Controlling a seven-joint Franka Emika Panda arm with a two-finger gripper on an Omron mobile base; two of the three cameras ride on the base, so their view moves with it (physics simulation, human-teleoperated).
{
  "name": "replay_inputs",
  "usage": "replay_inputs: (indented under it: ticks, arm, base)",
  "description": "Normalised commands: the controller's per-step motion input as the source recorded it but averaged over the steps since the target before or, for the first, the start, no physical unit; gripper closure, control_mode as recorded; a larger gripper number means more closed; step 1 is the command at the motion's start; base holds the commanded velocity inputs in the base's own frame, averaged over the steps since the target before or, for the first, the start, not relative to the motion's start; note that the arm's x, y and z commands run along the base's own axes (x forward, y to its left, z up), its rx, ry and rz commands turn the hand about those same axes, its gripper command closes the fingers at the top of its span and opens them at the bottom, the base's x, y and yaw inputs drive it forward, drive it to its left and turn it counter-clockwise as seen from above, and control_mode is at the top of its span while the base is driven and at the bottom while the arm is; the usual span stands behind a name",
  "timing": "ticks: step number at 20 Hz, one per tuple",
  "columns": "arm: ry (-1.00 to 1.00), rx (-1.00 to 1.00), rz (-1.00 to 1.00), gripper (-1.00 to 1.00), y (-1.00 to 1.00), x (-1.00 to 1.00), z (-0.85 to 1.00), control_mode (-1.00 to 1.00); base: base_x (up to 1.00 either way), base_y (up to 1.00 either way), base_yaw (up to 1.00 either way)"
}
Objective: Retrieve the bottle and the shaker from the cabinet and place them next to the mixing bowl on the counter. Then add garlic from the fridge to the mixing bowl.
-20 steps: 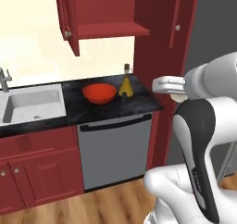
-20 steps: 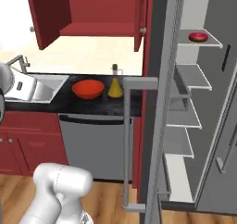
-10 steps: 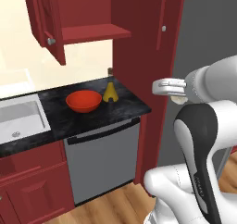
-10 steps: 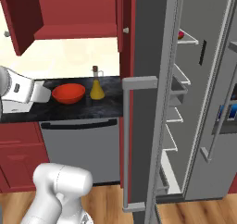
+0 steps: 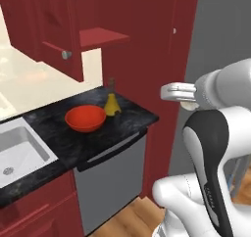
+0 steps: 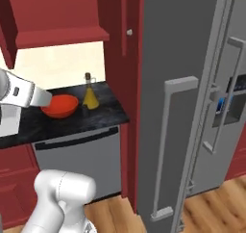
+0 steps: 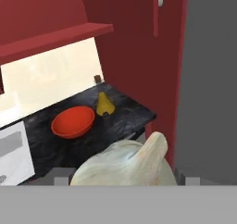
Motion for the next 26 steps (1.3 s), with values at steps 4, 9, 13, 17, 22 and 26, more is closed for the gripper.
replay_inputs:
  ticks: [4, 9, 13, 17, 22, 26]
  arm:
    - [0.0, 0.0, 0.0, 1.0, 0.0, 0.0, 0.0, 1.0]
    - [0.0, 0.0, 0.0, 1.0, 0.0, 0.0, 0.0, 1.0]
    - [0.0, 0.0, 0.0, 1.0, 0.0, 0.0, 0.0, 1.0]
    - [0.0, 0.0, 0.0, 1.0, 0.0, 0.0, 0.0, 1.0]
    - [0.0, 0.0, 0.0, 1.0, 0.0, 0.0, 0.0, 1.0]
    - [0.0, 0.0, 0.0, 1.0, 0.0, 0.0, 0.0, 1.0]
  base:
    - [0.62, 0.44, -0.22]
    - [0.61, -0.28, 0.06]
    - [0.29, -0.16, 0.21]
    - [0.09, -0.03, 0.23]
    - [0.32, 0.03, 0.39]
    - [0.38, 0.0, 0.48]
